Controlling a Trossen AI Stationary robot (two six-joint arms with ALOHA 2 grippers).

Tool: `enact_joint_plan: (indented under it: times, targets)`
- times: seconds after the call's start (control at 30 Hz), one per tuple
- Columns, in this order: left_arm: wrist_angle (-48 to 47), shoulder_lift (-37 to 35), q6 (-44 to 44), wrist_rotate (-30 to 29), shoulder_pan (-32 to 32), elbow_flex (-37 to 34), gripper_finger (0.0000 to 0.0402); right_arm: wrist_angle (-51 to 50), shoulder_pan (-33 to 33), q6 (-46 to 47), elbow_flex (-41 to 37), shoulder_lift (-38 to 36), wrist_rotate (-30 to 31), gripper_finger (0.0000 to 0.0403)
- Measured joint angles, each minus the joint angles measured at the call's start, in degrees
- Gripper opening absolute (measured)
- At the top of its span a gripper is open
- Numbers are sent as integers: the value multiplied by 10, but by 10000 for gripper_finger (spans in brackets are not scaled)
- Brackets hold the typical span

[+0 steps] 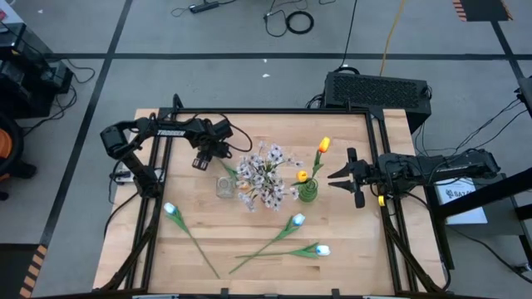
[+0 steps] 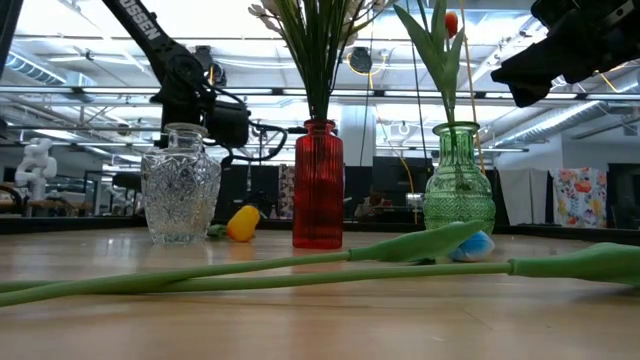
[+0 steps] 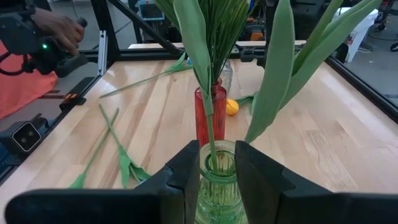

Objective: Sort flowers into vase by color
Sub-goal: Put the yellow tulip into the green vase

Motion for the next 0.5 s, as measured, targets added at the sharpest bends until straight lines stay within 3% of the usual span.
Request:
enact_joint_plan:
  times: [0.5]
  targets:
    - [13,2,-9,-6,13,-1,7,0,0,-1,0,0,0,93]
